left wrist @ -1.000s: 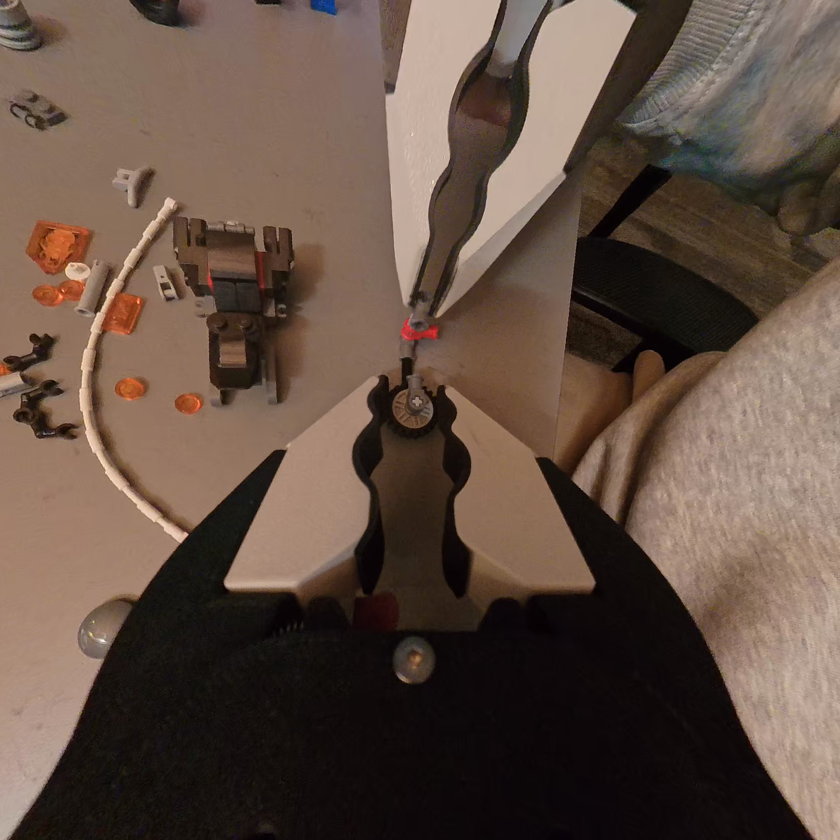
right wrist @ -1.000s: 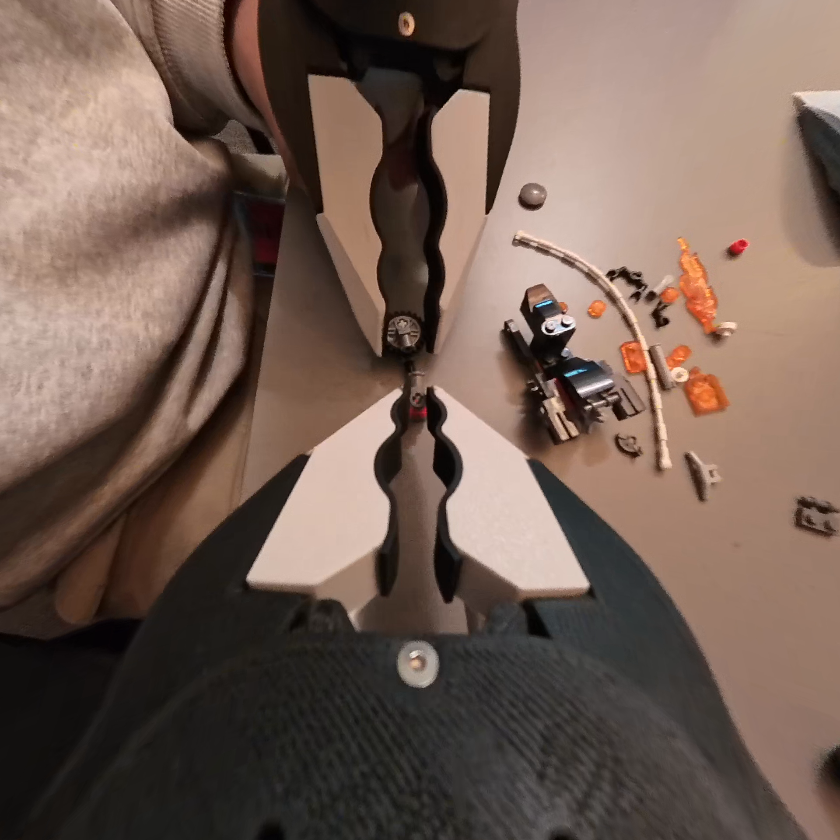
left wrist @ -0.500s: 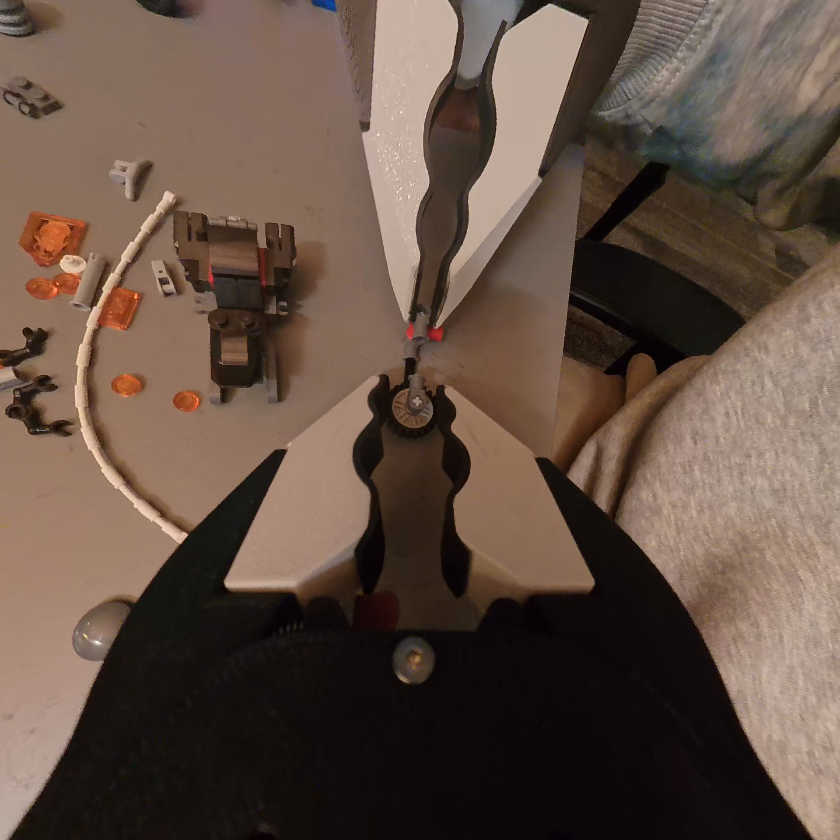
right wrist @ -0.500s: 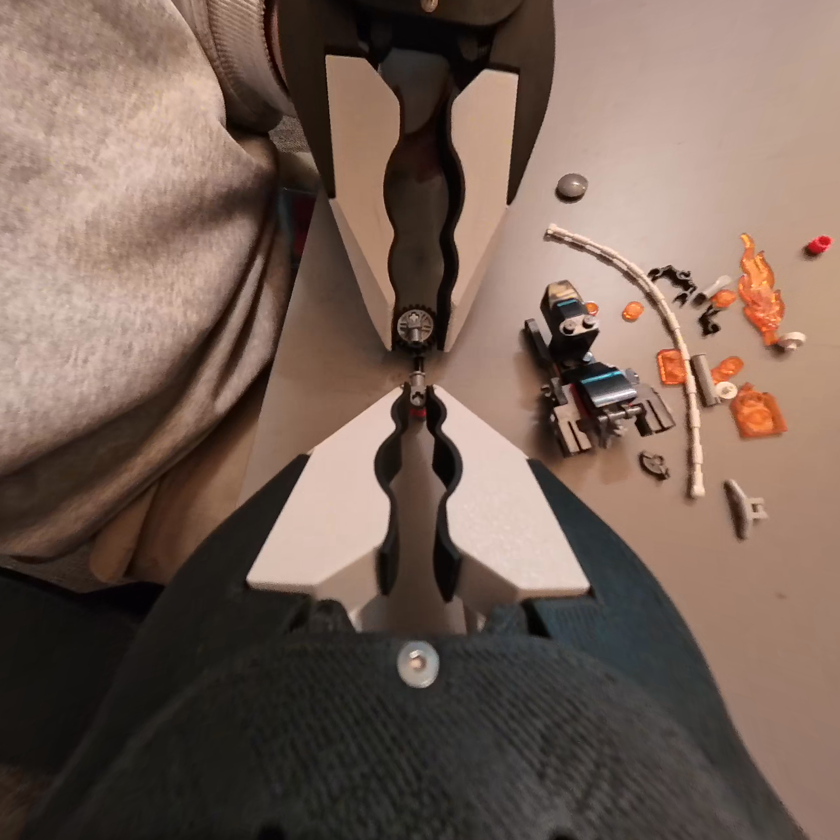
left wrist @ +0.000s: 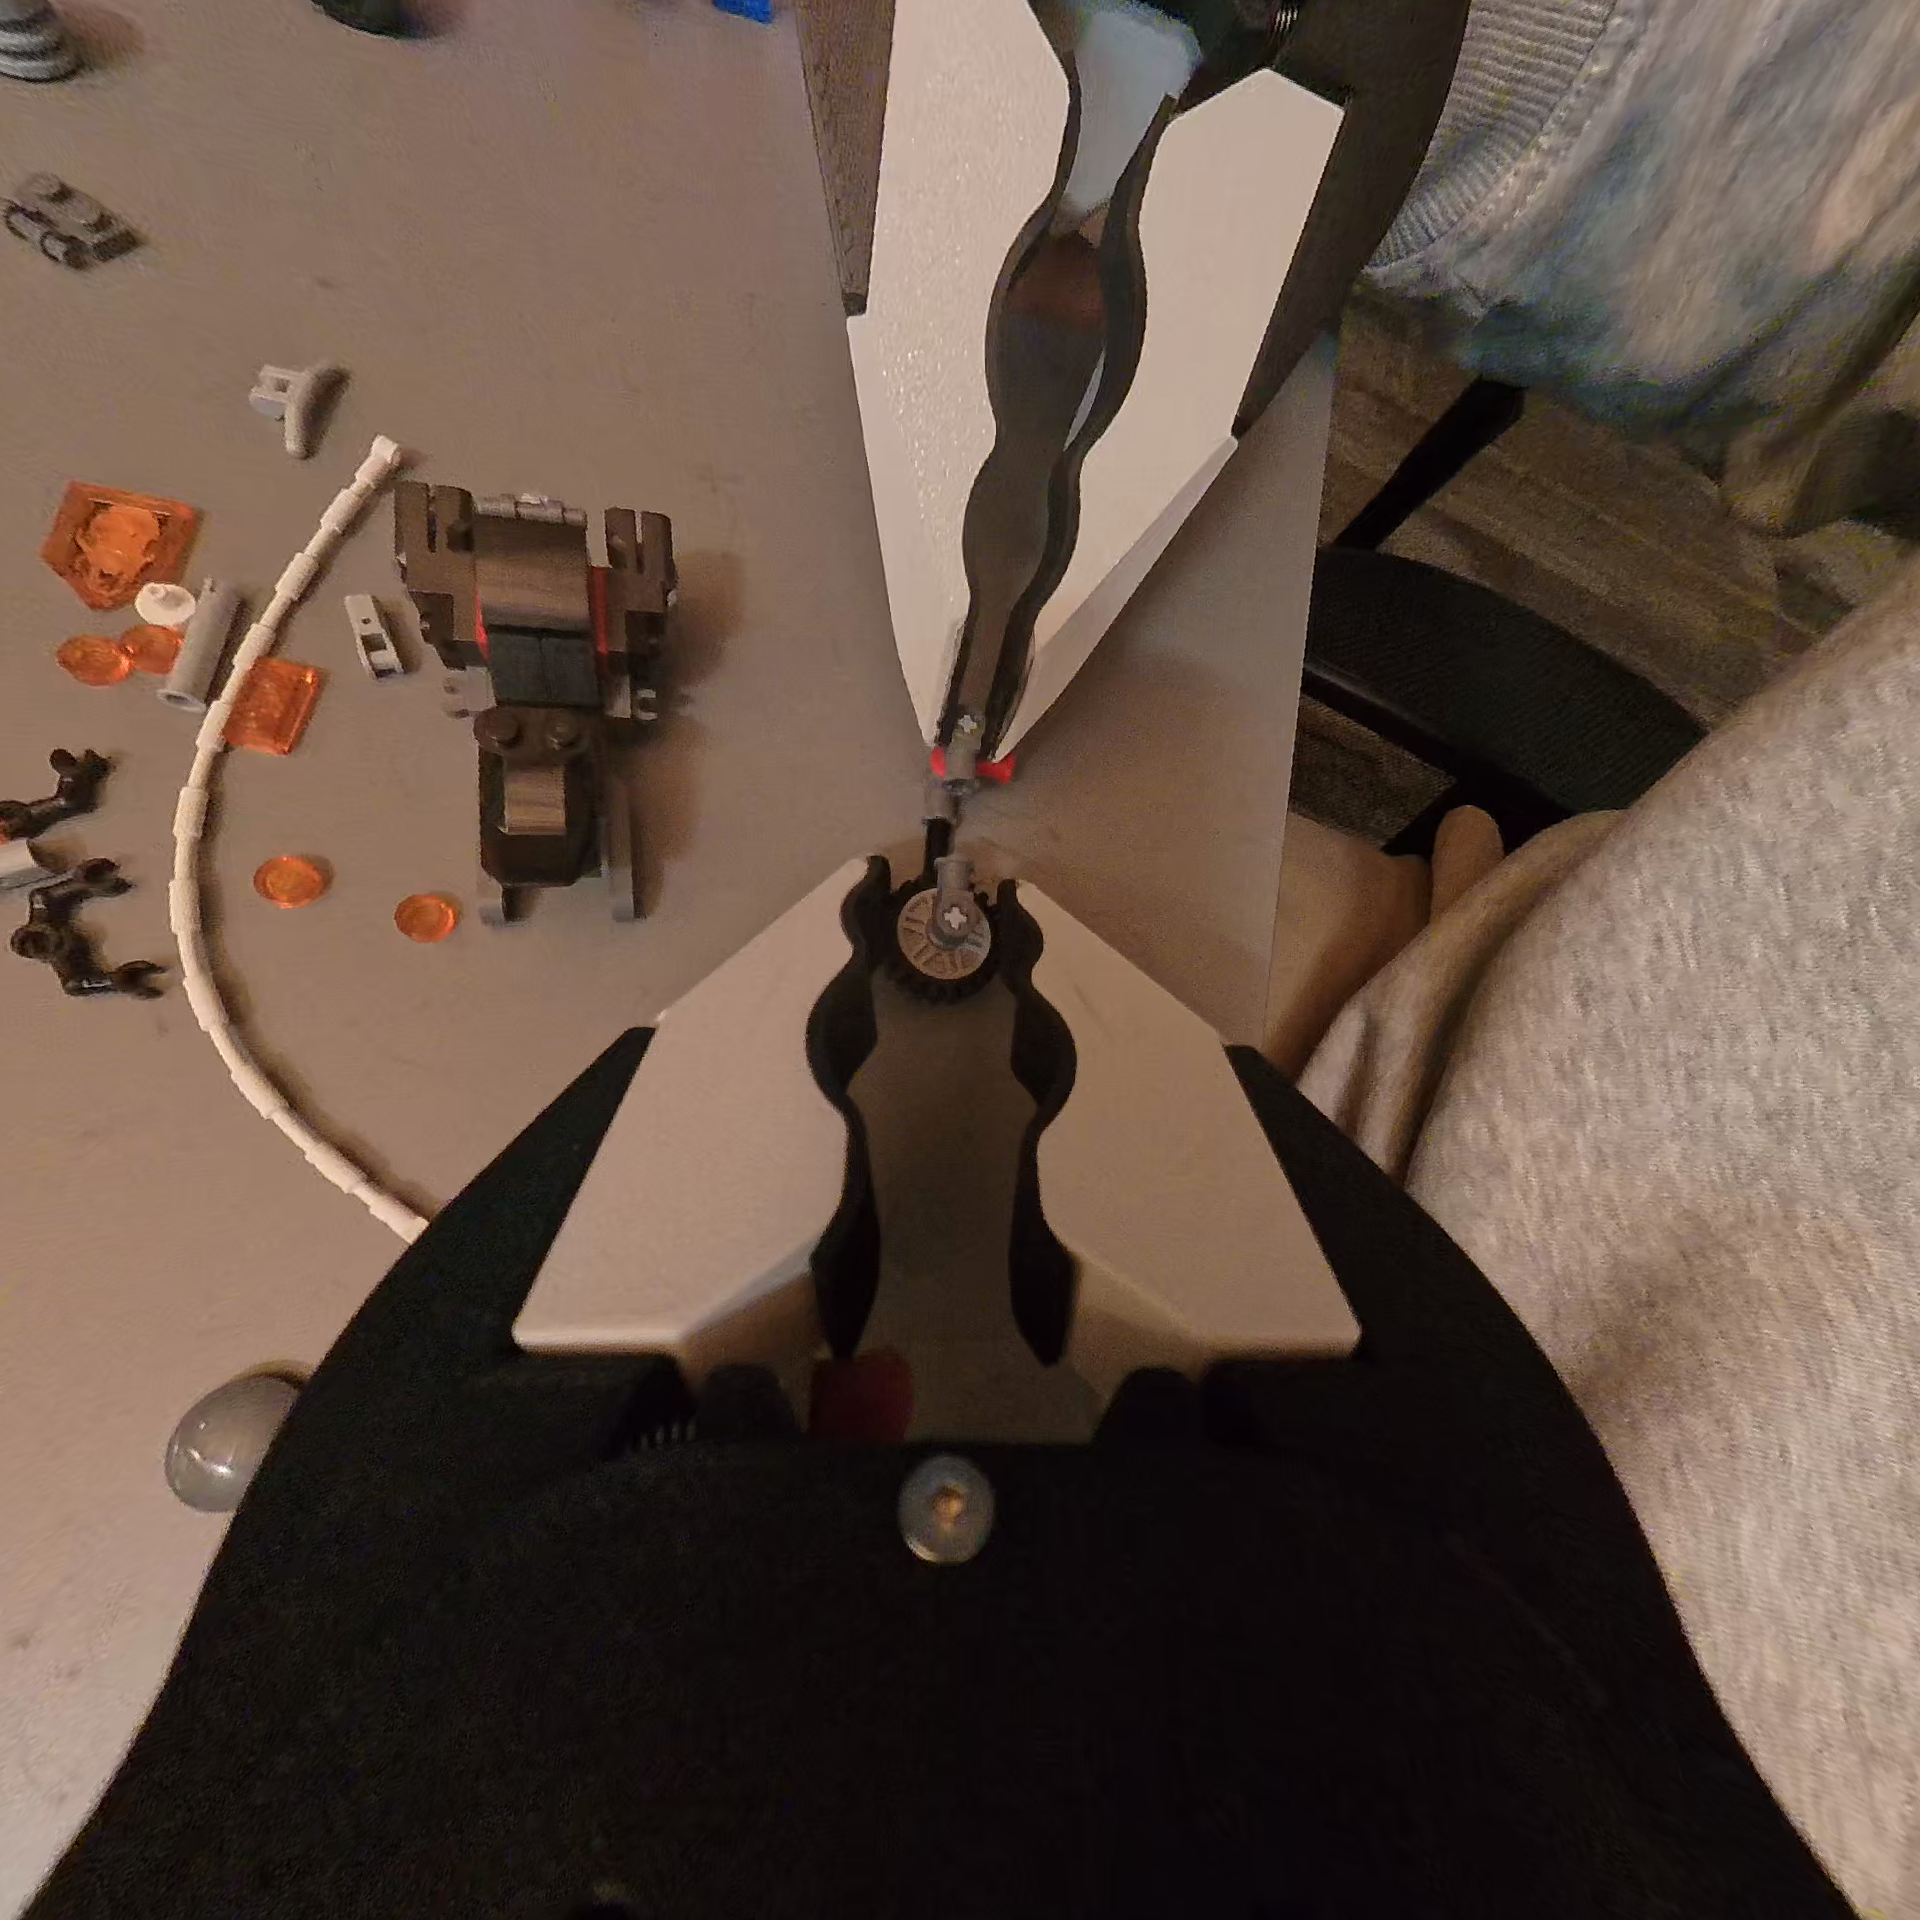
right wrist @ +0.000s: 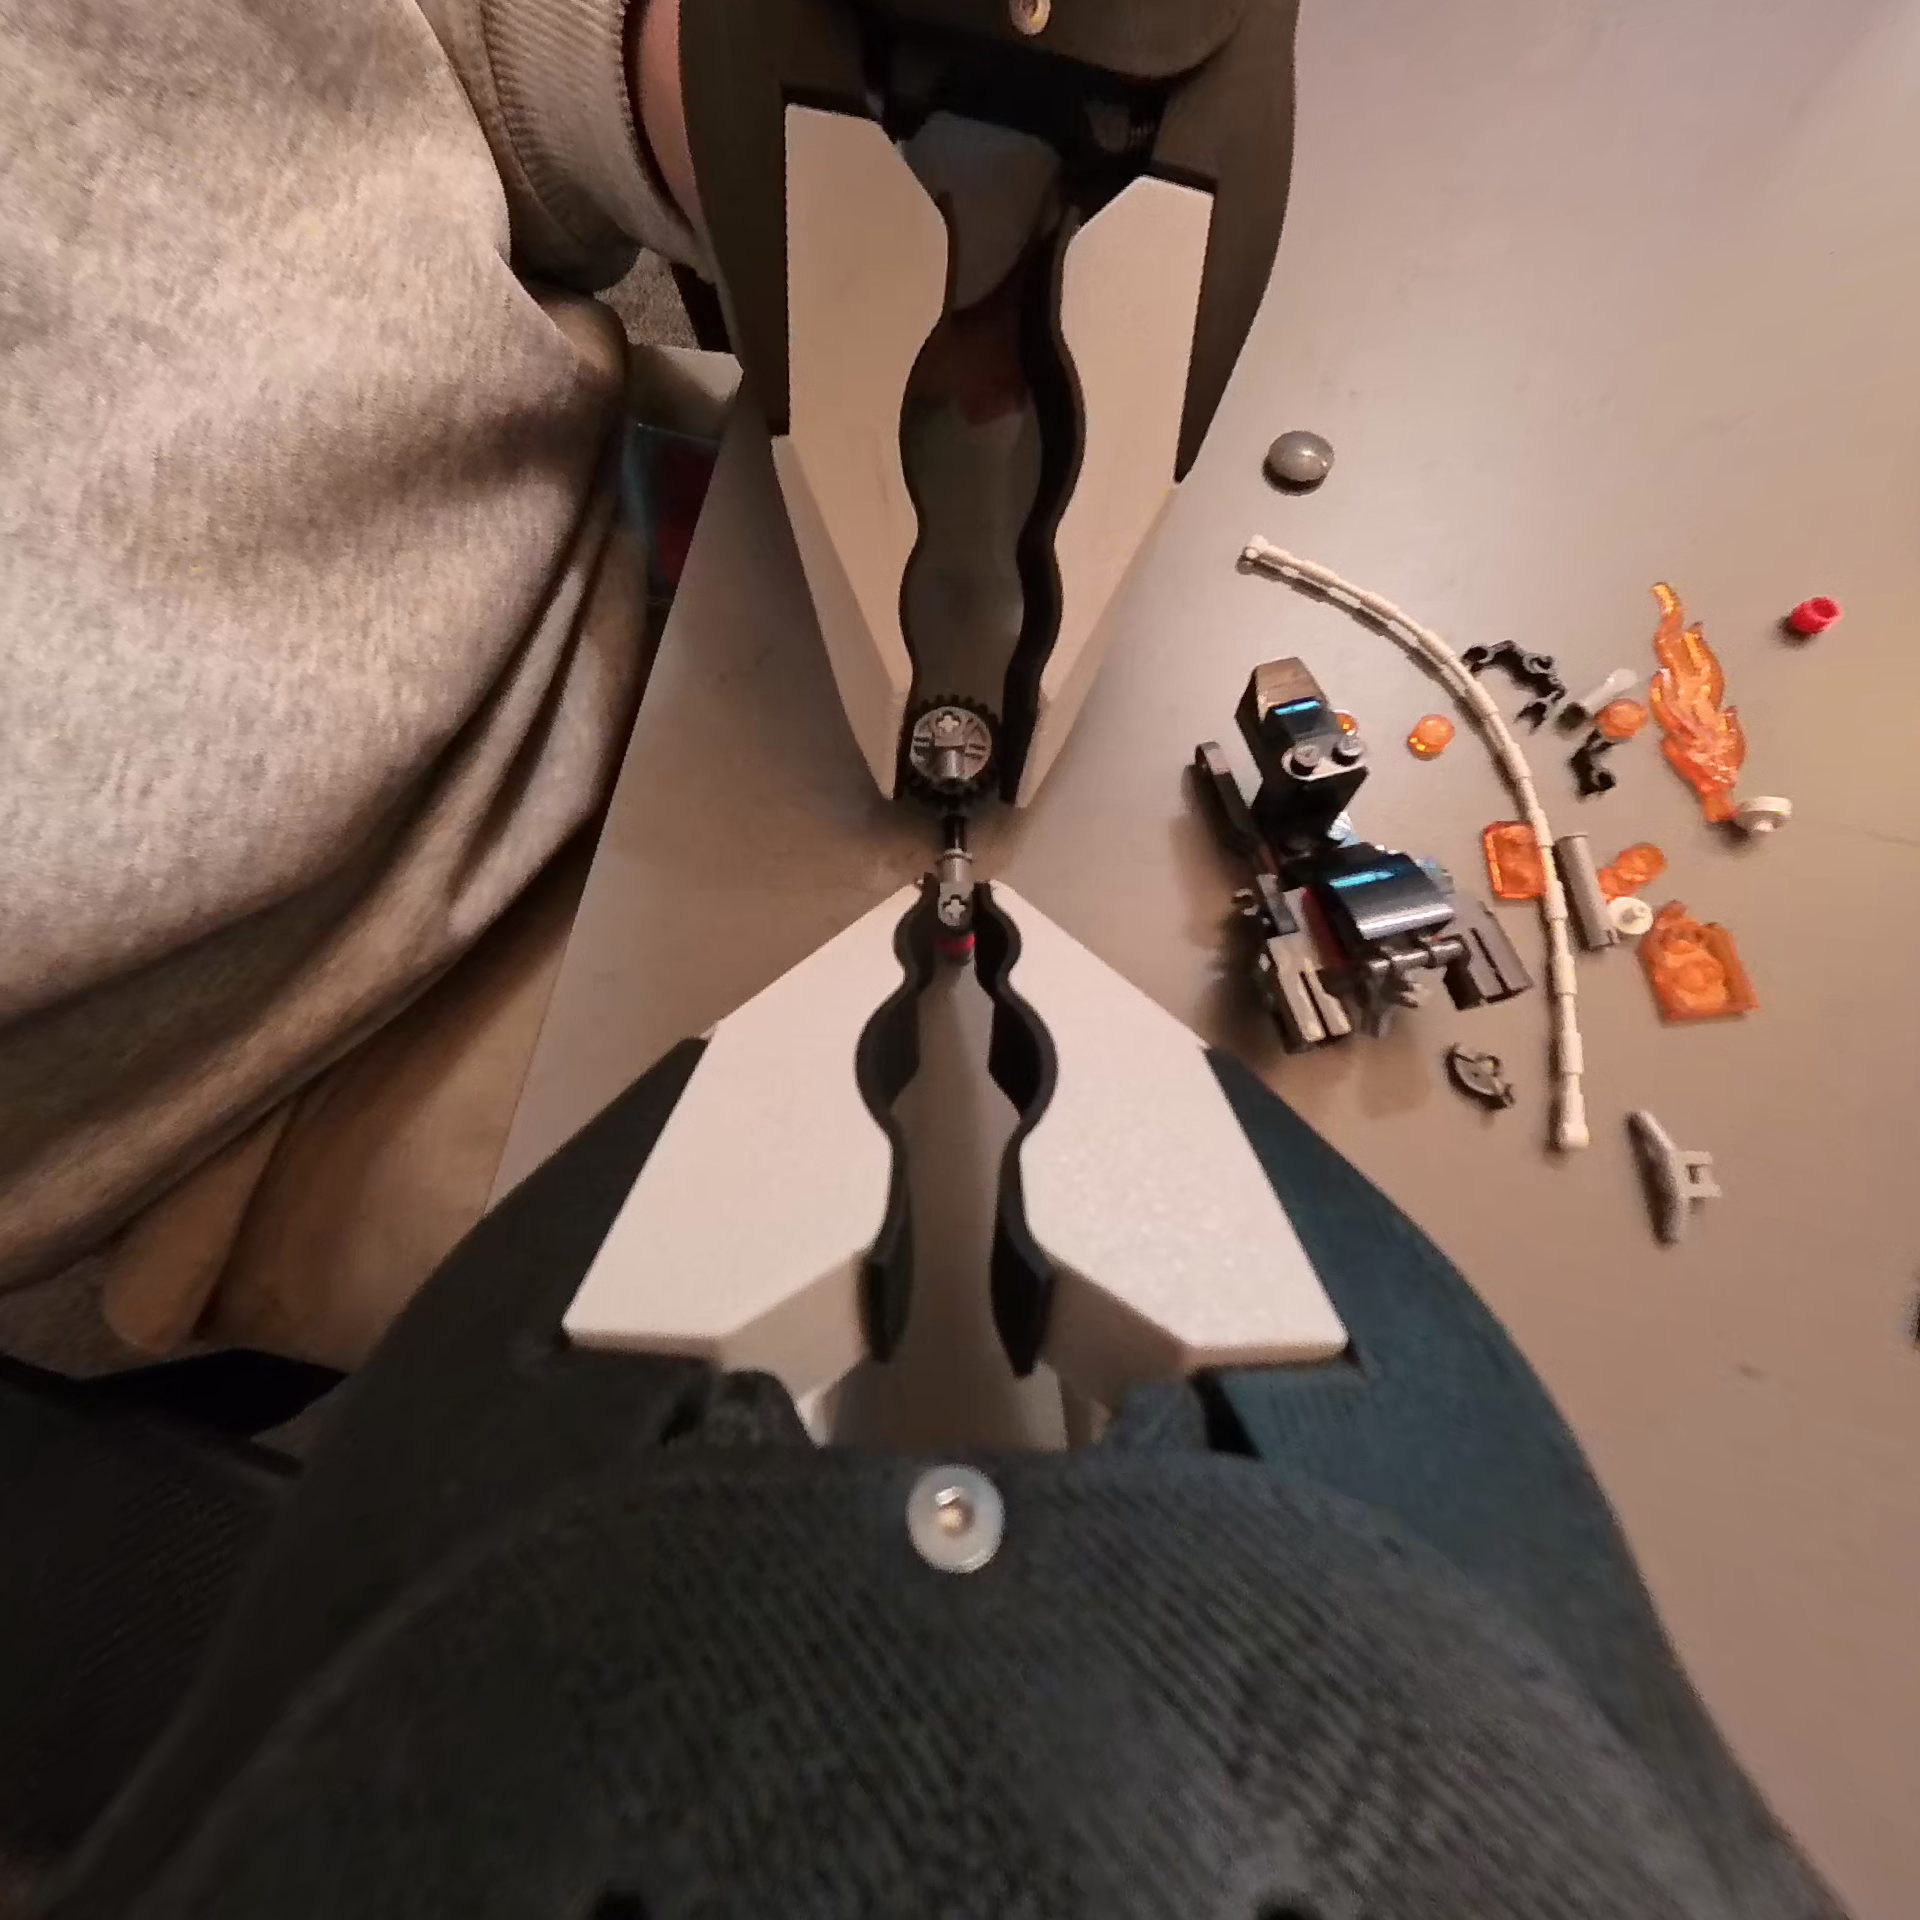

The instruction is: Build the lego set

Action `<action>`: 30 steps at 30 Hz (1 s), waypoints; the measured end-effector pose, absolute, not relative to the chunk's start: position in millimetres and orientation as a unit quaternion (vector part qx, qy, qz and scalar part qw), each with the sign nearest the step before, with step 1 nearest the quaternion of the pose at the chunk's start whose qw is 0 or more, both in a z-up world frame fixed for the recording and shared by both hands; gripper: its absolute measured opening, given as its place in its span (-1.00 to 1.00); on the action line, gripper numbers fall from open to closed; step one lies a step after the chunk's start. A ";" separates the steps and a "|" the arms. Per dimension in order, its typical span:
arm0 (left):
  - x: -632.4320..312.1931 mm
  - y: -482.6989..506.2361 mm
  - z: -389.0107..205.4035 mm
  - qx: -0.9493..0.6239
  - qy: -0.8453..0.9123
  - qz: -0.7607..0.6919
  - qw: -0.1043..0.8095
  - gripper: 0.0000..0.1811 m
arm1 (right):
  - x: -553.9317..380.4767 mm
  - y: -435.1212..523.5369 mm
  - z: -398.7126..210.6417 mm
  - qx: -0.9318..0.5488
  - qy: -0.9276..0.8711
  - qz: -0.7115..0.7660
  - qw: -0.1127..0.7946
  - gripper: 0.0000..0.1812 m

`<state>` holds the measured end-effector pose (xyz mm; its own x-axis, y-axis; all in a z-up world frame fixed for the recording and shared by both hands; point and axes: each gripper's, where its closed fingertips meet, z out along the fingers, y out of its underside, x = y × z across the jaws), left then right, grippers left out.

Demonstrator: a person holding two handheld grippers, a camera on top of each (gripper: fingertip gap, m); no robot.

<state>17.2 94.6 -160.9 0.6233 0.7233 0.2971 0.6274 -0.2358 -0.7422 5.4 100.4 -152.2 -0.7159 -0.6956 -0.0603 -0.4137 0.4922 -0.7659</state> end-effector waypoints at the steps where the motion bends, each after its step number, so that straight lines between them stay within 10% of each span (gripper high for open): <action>1: 17.4 94.9 -160.7 -0.784 -0.430 0.053 0.444 -0.79 | 5.4 100.3 -152.0 -0.327 0.844 -0.383 0.184 -0.95; 30: 17.4 93.9 -162.9 -0.786 -0.433 0.052 0.438 -0.74 | -7.9 105.0 -145.0 -0.159 0.861 -0.473 0.099 -0.63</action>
<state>17.4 93.9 -162.9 0.6195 0.7259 0.2987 0.6355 -0.2405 -0.7336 -7.9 105.0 -145.0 -0.9300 -0.3669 -0.0199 -0.1797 0.5013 -0.8464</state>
